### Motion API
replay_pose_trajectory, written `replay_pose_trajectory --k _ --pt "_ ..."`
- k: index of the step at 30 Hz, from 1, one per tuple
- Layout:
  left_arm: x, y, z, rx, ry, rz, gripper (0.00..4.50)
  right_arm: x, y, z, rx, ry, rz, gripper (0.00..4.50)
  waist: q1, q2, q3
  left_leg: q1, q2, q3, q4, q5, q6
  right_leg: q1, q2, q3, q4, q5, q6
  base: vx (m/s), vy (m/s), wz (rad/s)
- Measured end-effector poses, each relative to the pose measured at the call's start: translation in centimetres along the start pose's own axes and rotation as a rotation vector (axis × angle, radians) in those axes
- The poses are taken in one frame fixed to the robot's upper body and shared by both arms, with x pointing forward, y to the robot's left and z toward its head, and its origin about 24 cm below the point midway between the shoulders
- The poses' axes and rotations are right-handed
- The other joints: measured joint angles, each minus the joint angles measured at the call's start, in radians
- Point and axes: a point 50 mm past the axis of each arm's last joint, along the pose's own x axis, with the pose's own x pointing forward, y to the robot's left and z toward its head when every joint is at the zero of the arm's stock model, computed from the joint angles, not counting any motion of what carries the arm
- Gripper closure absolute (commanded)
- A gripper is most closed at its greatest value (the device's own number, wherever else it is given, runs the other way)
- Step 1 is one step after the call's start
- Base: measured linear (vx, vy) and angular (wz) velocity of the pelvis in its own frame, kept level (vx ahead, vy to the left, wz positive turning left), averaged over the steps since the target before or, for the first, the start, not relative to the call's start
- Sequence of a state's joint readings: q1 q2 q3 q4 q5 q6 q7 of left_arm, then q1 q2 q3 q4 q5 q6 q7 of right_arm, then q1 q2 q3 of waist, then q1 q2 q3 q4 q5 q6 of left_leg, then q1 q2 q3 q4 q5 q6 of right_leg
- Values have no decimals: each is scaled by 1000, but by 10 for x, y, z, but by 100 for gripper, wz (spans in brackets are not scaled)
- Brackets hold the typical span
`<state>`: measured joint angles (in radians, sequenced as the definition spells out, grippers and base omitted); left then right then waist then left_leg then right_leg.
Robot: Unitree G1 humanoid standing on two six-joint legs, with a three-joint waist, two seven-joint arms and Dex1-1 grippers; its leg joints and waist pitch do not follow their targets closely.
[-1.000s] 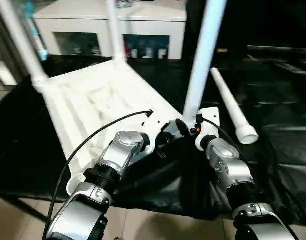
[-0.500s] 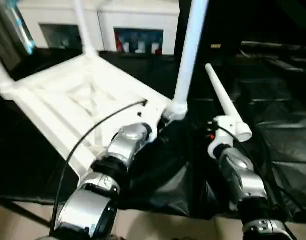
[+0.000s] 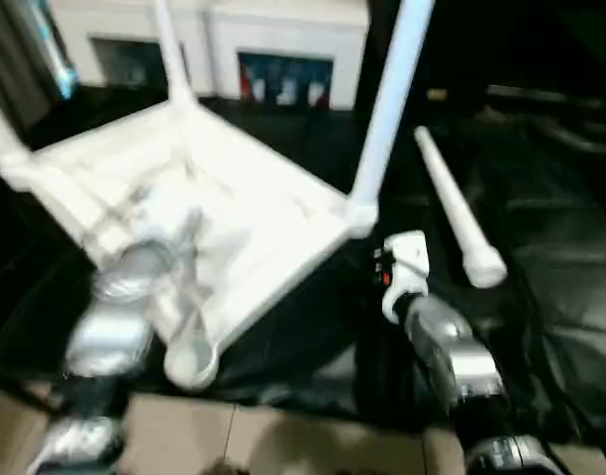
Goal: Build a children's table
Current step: Rotate leg to tighten, then rotate table base
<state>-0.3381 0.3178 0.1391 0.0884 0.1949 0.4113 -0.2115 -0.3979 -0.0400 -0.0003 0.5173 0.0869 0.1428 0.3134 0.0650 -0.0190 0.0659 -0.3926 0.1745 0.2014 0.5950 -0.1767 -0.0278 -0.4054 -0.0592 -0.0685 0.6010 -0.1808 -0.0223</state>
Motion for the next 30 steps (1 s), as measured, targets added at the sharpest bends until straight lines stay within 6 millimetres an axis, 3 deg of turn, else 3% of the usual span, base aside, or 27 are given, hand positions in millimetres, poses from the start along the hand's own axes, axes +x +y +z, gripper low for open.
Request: replay_pose_trajectory --k 5,10,18,19,23,24,30 --pt "-35 29 -34 106 151 193 232 11 10 7 -1 -4 21 101 -6 -5 0 4 0 0 1 0 0 3 0 1 0 1 -1 0 0 0" --pt "-51 30 -49 89 278 196 191 16 18 7 -17 13 55 101 -2 -11 -2 4 0 -1 0 0 -1 4 0 1 1 1 0 0 0 0" --pt "-64 0 -55 2 369 -73 129 22 22 7 -59 43 101 101 -2 -11 -2 5 -1 -1 0 0 -2 4 0 1 1 3 1 0 0 0" --pt "-66 -6 -53 2 360 -152 105 22 22 8 -61 39 100 101 0 -11 -2 5 -1 -1 0 0 -2 4 0 1 1 3 1 0 0 0" --pt "-66 -37 -44 -23 303 -390 89 24 25 8 -59 35 112 101 2 -11 -2 5 -1 -1 0 0 -2 5 0 2 1 3 1 0 0 0" --pt "-66 -43 -43 -32 290 -423 63 24 25 9 -61 34 115 101 0 -11 -2 5 -1 -1 0 0 -2 5 0 3 1 3 1 0 0 0" --pt "-44 -87 -26 -67 150 -613 21 15 24 19 -88 -29 121 101 -5 -10 -1 6 -1 -1 0 1 -2 5 0 3 0 6 6 0 0 0"
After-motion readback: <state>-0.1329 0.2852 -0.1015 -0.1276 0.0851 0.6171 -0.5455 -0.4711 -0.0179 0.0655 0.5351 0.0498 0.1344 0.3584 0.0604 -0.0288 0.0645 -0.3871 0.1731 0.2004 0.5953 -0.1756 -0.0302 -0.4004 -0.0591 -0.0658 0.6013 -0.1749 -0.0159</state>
